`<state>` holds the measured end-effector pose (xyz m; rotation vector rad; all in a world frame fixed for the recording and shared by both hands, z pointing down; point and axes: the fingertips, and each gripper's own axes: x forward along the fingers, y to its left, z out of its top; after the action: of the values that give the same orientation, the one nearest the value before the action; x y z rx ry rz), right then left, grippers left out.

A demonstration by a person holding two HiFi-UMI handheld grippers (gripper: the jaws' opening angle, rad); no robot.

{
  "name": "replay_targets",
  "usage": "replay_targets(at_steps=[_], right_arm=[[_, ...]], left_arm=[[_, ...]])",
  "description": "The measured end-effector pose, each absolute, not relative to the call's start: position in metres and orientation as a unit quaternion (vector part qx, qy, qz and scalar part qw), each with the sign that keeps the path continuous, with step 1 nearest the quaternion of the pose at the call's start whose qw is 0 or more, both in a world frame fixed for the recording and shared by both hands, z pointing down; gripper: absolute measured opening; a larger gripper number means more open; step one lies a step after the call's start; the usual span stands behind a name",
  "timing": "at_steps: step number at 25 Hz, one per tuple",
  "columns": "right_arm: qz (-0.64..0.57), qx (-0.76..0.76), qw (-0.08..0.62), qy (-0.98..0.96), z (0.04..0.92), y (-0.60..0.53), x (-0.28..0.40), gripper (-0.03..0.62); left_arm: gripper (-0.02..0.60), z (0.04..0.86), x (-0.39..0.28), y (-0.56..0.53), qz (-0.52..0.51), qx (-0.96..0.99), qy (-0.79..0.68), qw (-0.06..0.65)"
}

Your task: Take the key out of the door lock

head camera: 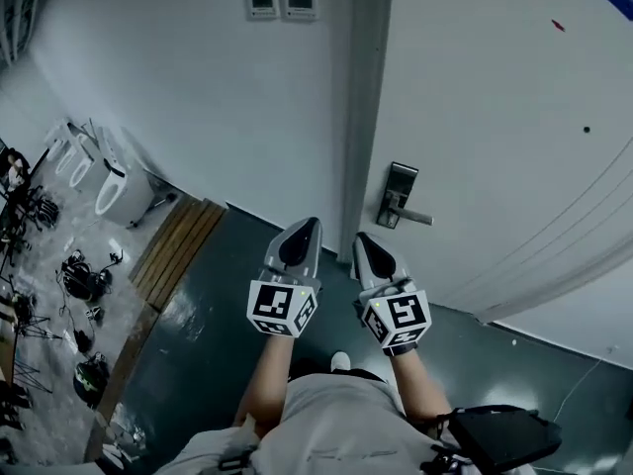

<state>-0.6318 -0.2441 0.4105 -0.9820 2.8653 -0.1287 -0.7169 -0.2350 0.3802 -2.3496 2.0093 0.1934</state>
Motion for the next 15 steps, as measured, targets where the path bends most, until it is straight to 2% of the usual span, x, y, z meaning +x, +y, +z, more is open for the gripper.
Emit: replay_targets(at_steps=[7, 15], right_arm=[[-0.066, -0.429, 0.045, 0.9, 0.427, -0.303, -0.564, 0.003], [-0.08, -0.496, 0.05, 0.863, 0.433, -0.349, -0.551, 0.003]], left_arm=[[0.0, 0.383, -0.642, -0.318, 0.053, -0.828, 0.558, 0.01], [0.0, 0.378, -0.615, -0.384, 0.042, -0.868, 0.494, 0.009]])
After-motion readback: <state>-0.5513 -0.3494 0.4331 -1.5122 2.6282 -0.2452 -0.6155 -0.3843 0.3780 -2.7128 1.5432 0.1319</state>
